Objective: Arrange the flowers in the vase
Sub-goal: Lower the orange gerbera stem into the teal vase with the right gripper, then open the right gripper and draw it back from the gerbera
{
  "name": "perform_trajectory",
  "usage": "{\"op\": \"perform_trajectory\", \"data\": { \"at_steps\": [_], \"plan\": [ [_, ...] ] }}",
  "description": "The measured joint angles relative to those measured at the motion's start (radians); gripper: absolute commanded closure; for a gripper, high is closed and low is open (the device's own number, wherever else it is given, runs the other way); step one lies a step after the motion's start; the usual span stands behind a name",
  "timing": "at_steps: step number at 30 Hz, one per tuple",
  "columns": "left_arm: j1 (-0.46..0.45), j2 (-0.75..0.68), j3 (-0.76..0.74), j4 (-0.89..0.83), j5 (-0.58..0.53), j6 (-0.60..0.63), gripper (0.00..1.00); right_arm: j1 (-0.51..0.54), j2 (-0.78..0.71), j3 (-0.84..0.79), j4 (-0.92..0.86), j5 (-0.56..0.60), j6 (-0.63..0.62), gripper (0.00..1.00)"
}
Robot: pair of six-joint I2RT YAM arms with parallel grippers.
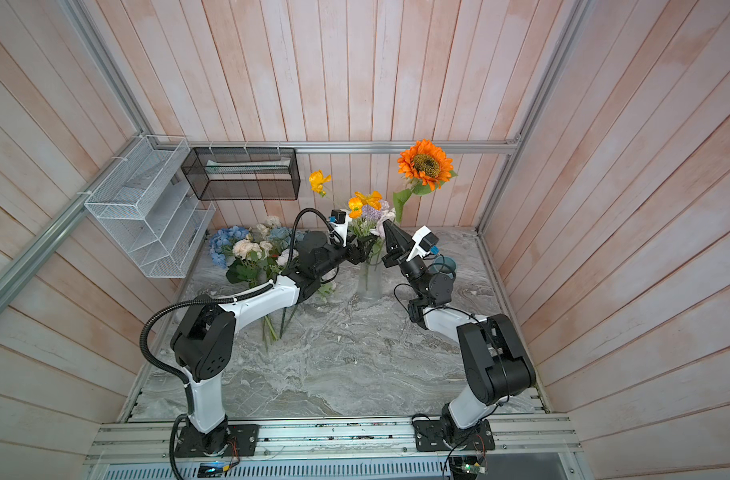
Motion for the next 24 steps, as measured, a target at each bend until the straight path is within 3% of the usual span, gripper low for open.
{"op": "perform_trajectory", "data": {
  "at_steps": [16, 24],
  "plan": [
    [0.000, 0.000, 0.000, 0.001, 0.000, 0.000, 0.28, 0.026, 0.024, -0.150, -0.005, 0.067, -0.045, 0.95],
    [0.000, 0.000, -0.003, 0.005, 0.000, 0.000, 0.28, 0.035, -0.033, -0.190, -0.098, 0.080, -0.116, 0.70]
  ]
}}
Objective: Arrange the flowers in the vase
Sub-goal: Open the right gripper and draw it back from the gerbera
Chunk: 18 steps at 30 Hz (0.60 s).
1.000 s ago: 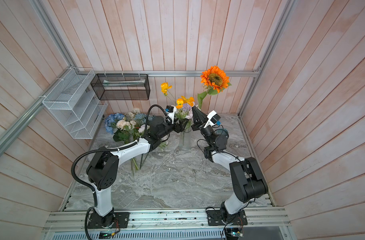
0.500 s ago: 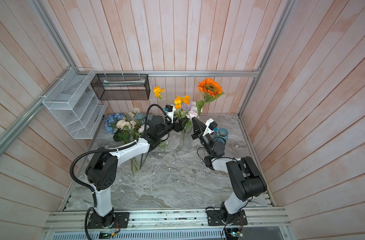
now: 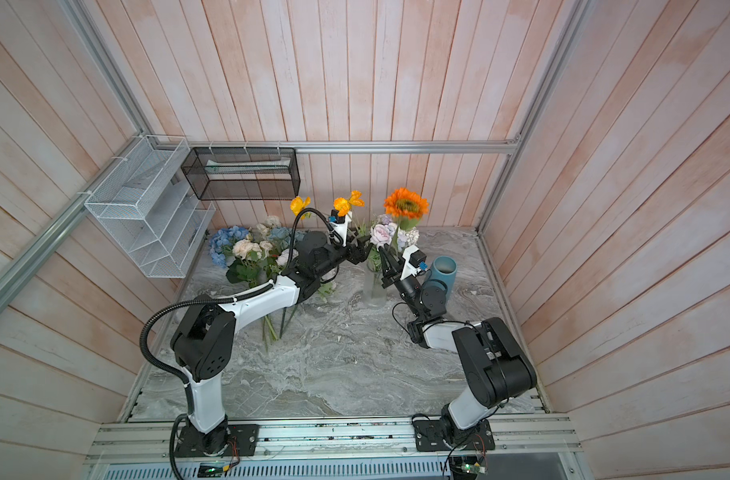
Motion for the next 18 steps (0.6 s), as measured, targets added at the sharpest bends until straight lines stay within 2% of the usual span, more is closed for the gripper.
{"op": "perform_trajectory", "data": {
  "at_steps": [2, 9, 10, 14, 18],
  "plan": [
    [0.000, 0.000, -0.003, 0.002, 0.000, 0.000, 0.28, 0.000, -0.022, -0.010, -0.018, 0.002, -0.015, 0.66],
    [-0.002, -0.001, -0.014, 0.007, 0.000, 0.000, 0.28, 0.003, -0.131, -0.020, -0.114, 0.010, -0.051, 0.65],
    [-0.002, -0.001, -0.016, 0.007, 0.000, 0.000, 0.28, 0.004, -0.150, -0.020, -0.129, 0.012, -0.058, 0.62],
    [-0.002, -0.002, -0.025, 0.007, 0.000, -0.001, 0.28, 0.005, -0.206, -0.026, -0.201, 0.032, -0.076, 0.36],
    [-0.003, -0.014, -0.045, 0.006, 0.001, -0.005, 0.25, 0.010, -0.264, -0.063, -0.308, 0.058, -0.083, 0.23]
  ]
}}
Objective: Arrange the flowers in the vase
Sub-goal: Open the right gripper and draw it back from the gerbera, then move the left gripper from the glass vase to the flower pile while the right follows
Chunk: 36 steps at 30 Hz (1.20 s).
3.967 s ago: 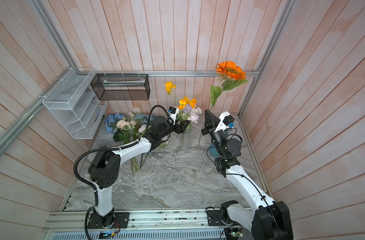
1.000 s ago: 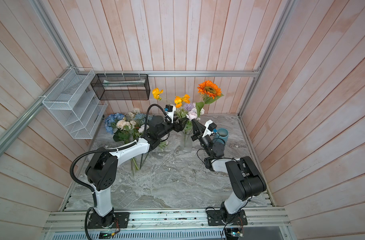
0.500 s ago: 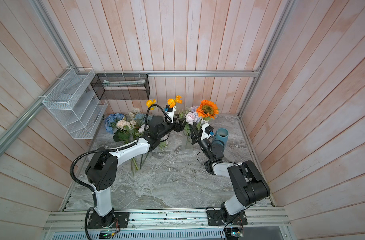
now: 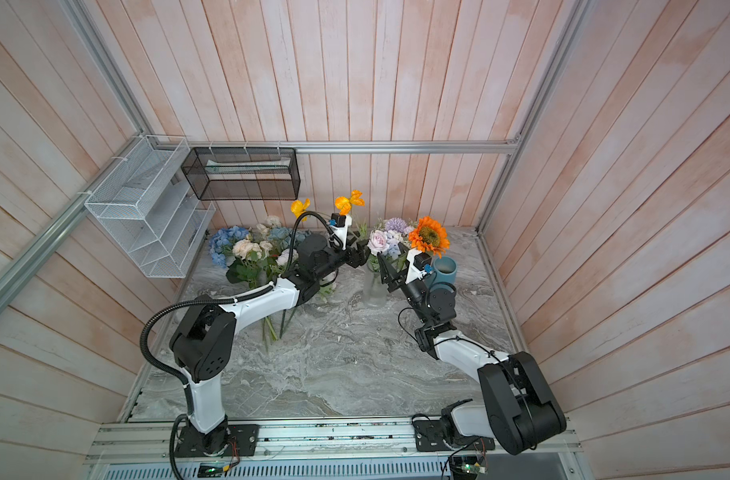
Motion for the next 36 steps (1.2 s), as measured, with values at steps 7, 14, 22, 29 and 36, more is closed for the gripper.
{"op": "perform_trajectory", "data": {
  "at_steps": [7, 14, 22, 29, 36],
  "plan": [
    [-0.004, -0.034, -0.035, -0.013, 0.022, -0.010, 0.14, 0.002, -0.102, -0.013, -0.254, 0.032, -0.011, 0.18],
    [0.010, -0.093, -0.080, -0.065, 0.133, -0.002, 0.02, 0.003, -0.142, -0.012, -0.517, 0.069, -0.005, 0.17],
    [0.019, -0.179, -0.167, -0.161, 0.201, 0.029, 0.00, 0.006, -0.148, 0.049, -0.824, 0.124, 0.047, 0.16],
    [0.019, -0.312, -0.295, -0.248, 0.200, 0.058, 0.00, 0.042, -0.171, 0.077, -1.028, 0.135, 0.109, 0.14],
    [0.068, -0.423, -0.403, -0.316, 0.119, 0.048, 0.00, 0.187, -0.232, 0.072, -1.133, 0.201, 0.131, 0.16]
  ]
}}
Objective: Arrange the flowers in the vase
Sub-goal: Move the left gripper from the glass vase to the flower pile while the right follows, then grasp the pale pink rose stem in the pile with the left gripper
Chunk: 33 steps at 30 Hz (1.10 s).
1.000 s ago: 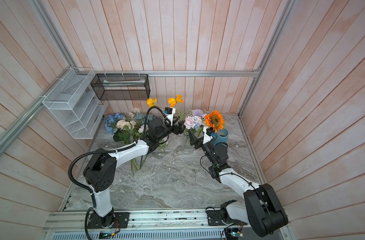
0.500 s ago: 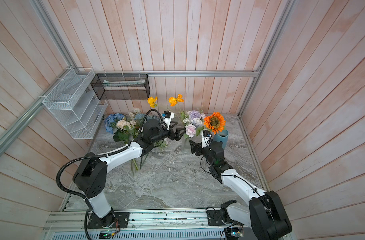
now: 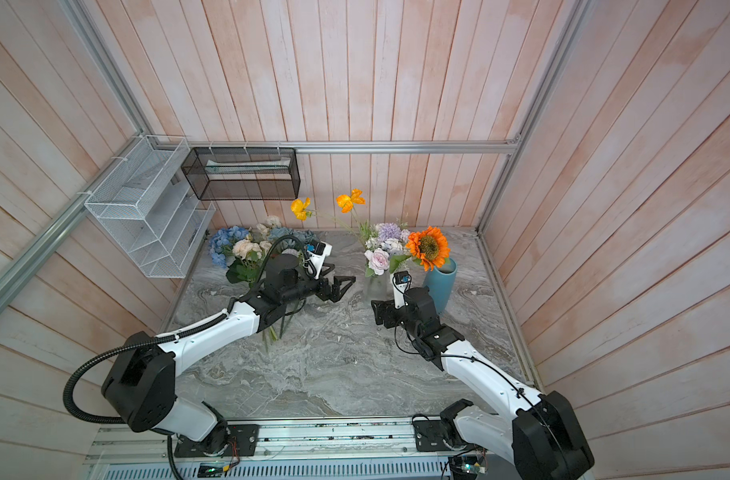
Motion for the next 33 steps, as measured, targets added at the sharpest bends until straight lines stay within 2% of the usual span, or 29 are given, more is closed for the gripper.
{"op": "perform_trajectory", "data": {
  "at_steps": [4, 8, 10, 14, 18, 19, 21, 26, 33],
  "plan": [
    [0.090, -0.083, -0.091, -0.015, -0.064, -0.049, 0.00, 0.134, -0.063, -0.043, 0.008, 0.063, 0.008, 0.17],
    [0.178, -0.167, -0.178, -0.028, -0.131, -0.107, 0.00, 0.222, -0.074, -0.075, 0.050, 0.094, 0.027, 0.17],
    [0.220, -0.210, -0.224, -0.039, -0.159, -0.136, 0.06, 0.240, -0.053, -0.074, 0.084, 0.099, 0.040, 0.18],
    [0.298, -0.266, -0.291, -0.072, -0.204, -0.172, 0.14, 0.246, 0.038, -0.043, 0.145, 0.098, 0.045, 0.18],
    [0.378, -0.304, -0.358, -0.101, -0.239, -0.211, 0.16, 0.246, 0.159, 0.033, 0.202, 0.097, 0.042, 0.16],
    [0.399, -0.311, -0.378, -0.104, -0.247, -0.223, 0.16, 0.246, 0.187, 0.055, 0.215, 0.096, 0.041, 0.14],
    [0.432, -0.315, -0.412, -0.102, -0.253, -0.246, 0.17, 0.246, 0.236, 0.096, 0.235, 0.095, 0.042, 0.02],
    [0.503, -0.292, -0.470, -0.083, -0.258, -0.309, 0.24, 0.246, 0.341, 0.192, 0.259, 0.094, 0.012, 0.02],
    [0.531, -0.201, -0.470, -0.061, -0.289, -0.324, 0.40, 0.246, 0.395, 0.234, 0.285, 0.095, -0.018, 0.02]
  ]
}}
